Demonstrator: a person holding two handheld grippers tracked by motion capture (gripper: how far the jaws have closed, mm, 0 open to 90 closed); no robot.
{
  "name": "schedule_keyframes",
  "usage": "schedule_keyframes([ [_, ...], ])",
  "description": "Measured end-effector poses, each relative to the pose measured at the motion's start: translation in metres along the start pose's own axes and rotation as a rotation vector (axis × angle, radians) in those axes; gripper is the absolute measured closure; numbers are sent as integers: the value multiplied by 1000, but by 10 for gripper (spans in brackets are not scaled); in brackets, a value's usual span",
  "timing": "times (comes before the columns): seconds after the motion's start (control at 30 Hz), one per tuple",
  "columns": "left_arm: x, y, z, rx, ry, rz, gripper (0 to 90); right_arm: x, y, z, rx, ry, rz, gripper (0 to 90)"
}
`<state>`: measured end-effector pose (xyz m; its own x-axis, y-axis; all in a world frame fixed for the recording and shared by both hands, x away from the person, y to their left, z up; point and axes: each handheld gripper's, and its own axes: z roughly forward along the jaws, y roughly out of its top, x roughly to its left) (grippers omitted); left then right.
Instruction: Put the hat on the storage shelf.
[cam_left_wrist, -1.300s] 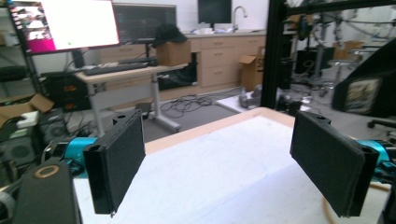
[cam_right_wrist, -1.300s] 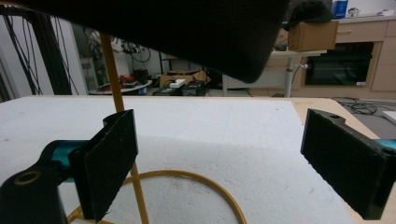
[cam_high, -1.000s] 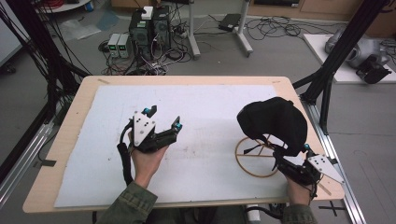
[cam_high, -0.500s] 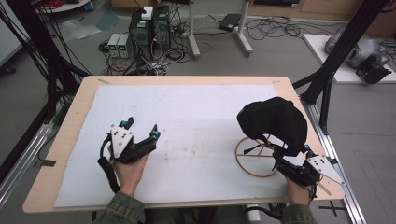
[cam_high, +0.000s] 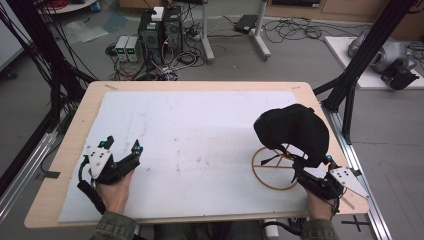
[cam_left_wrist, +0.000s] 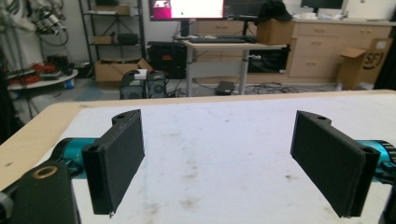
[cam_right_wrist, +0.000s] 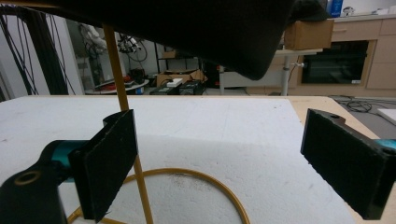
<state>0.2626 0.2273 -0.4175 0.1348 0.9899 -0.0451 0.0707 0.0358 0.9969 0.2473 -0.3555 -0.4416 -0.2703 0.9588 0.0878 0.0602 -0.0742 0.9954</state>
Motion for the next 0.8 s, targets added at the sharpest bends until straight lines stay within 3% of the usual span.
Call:
schedule_keyframes([
  [0.1,14,-5,-5,-39,-7,-22,177,0,0,0,-1,0,-3,102],
  [0.17,20,-11,-9,-62,20,-1,177,0,0,0,0,0,-2,102],
  [0.3,30,-21,-8,-6,65,-28,177,0,0,-1,1,0,2,102],
  [0.33,31,-21,-8,-6,65,-38,177,1,0,-1,2,1,5,102],
  [0.53,28,-22,-9,-2,55,-15,177,1,0,0,2,10,-2,102],
  [0.8,30,-25,-10,19,57,-29,177,3,0,3,8,21,-11,102],
])
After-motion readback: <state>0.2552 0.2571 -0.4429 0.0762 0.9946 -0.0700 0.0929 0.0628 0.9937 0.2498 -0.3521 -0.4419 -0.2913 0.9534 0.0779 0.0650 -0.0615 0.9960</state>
